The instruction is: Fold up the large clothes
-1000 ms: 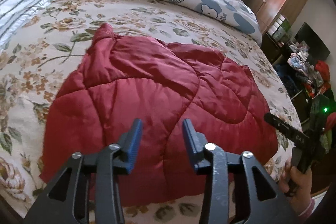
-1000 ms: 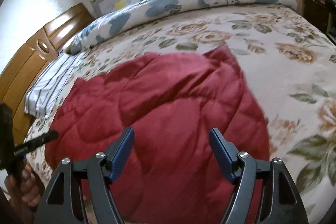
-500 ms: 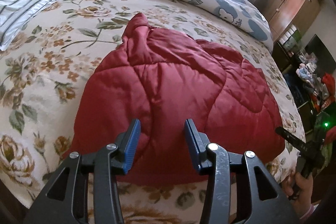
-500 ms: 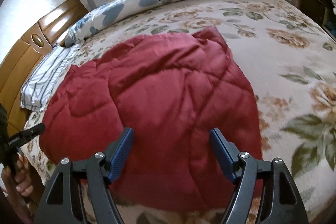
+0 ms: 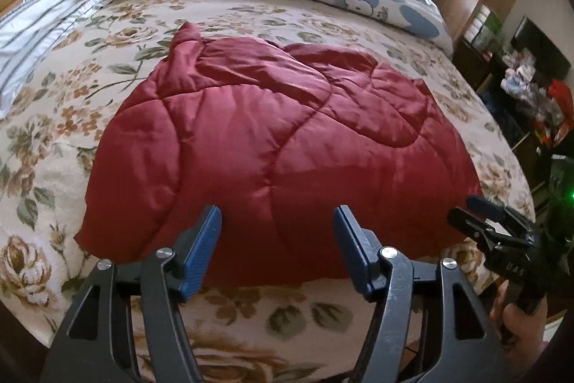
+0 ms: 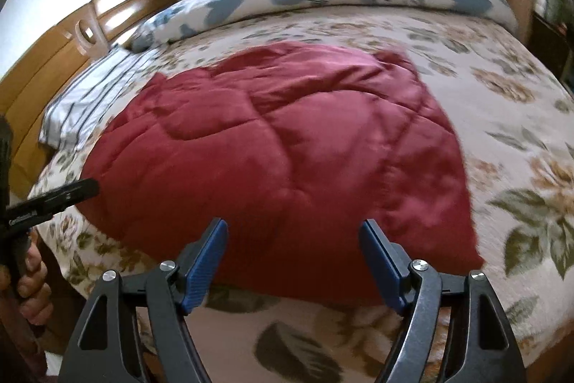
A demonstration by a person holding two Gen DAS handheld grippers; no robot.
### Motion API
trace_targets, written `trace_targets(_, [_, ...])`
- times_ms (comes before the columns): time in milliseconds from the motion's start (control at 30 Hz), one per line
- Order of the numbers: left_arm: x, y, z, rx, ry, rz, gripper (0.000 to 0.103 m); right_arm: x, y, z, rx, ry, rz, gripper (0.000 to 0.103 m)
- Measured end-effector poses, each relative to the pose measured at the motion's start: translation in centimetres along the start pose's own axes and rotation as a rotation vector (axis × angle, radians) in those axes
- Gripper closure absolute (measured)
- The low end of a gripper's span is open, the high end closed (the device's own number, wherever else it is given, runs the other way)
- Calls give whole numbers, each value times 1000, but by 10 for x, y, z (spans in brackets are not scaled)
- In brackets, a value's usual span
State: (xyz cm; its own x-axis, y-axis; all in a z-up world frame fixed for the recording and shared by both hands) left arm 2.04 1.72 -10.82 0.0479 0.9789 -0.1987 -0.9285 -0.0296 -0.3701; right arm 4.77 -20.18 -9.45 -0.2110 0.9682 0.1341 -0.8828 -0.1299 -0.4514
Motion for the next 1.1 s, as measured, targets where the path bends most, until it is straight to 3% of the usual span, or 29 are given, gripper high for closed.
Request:
trace_targets(333, [-3, -14, -12, 22, -79, -3, 38, 14, -16, -10, -3, 47, 35, 23])
trace_targets(667, [-11, -16, -33, 41, -131, -38, 19, -5, -17, -24, 18, 70, -15, 11])
trace_targets(1100, [6, -29, -32, 48, -60, 23, 17, -46, -24, -40, 27, 24, -131, 7])
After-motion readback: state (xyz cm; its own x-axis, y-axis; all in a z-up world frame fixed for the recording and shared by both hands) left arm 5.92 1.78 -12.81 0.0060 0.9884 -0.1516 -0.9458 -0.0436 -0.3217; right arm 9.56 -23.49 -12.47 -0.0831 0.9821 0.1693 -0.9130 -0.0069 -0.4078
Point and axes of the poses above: each gripper's, at about its wrist camera, not at the fingertips, and z roughly against the way its jaws point, x to its left, y to its underside, the point moved 10 cm from there along -z, roughly the way its jaws point, and after that the axes turned 12 degrees about x, right-handed, at the moved point
